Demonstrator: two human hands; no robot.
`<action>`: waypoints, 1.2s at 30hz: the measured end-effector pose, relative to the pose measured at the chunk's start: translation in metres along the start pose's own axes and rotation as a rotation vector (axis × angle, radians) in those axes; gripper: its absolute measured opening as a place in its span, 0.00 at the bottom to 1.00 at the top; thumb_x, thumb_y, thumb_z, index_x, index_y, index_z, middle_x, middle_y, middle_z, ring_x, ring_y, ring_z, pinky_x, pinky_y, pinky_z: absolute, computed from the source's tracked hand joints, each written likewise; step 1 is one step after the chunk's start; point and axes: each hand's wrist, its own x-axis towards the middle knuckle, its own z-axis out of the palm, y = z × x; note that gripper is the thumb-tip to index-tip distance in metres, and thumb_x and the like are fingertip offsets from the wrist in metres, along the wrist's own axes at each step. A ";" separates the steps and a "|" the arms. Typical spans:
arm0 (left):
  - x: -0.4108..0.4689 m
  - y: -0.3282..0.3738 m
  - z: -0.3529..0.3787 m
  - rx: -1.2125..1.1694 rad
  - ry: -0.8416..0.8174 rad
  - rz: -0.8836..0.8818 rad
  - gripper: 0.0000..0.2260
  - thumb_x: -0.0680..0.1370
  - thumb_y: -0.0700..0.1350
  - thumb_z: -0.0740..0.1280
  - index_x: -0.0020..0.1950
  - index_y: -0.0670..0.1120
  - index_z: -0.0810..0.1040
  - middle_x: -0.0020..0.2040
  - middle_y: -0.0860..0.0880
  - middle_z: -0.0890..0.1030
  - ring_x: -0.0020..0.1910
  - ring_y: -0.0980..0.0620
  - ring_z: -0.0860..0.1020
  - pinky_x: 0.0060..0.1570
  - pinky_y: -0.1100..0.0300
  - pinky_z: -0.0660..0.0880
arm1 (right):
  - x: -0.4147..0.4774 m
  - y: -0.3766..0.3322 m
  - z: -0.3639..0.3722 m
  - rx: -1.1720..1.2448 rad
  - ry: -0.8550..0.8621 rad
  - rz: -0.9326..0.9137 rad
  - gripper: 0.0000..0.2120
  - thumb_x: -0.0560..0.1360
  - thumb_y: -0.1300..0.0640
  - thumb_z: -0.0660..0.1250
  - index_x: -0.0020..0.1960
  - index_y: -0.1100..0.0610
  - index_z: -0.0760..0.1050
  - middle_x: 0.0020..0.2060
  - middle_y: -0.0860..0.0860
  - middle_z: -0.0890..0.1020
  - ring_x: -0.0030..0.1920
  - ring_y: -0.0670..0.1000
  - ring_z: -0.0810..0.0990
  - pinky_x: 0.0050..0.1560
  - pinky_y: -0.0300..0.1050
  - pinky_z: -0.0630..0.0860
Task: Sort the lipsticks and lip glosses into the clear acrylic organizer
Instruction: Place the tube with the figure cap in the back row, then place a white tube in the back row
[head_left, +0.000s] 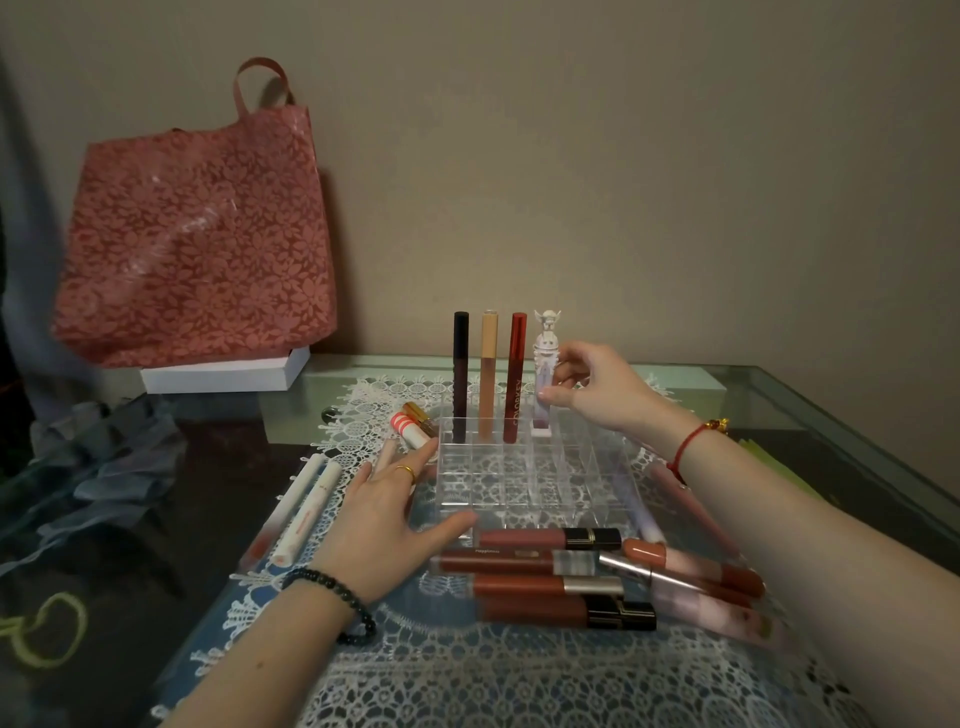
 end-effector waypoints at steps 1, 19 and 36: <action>0.000 0.000 0.000 -0.001 -0.004 0.001 0.44 0.59 0.73 0.54 0.72 0.53 0.55 0.68 0.52 0.67 0.71 0.54 0.55 0.71 0.52 0.51 | 0.001 0.001 0.001 0.002 -0.001 0.003 0.23 0.70 0.58 0.70 0.63 0.59 0.67 0.42 0.45 0.74 0.41 0.39 0.73 0.34 0.31 0.67; -0.001 0.001 0.000 -0.020 0.032 0.028 0.44 0.60 0.73 0.53 0.72 0.53 0.55 0.69 0.51 0.64 0.71 0.55 0.50 0.69 0.57 0.47 | -0.001 0.007 0.000 0.014 0.048 -0.011 0.24 0.69 0.60 0.71 0.62 0.53 0.67 0.47 0.51 0.78 0.48 0.46 0.77 0.34 0.27 0.72; -0.003 -0.021 -0.047 0.217 0.464 -0.039 0.18 0.74 0.43 0.64 0.64 0.46 0.72 0.53 0.44 0.80 0.52 0.46 0.76 0.55 0.52 0.71 | -0.084 -0.003 0.017 0.296 0.351 -0.117 0.16 0.71 0.65 0.66 0.55 0.52 0.71 0.45 0.46 0.78 0.42 0.37 0.76 0.42 0.26 0.73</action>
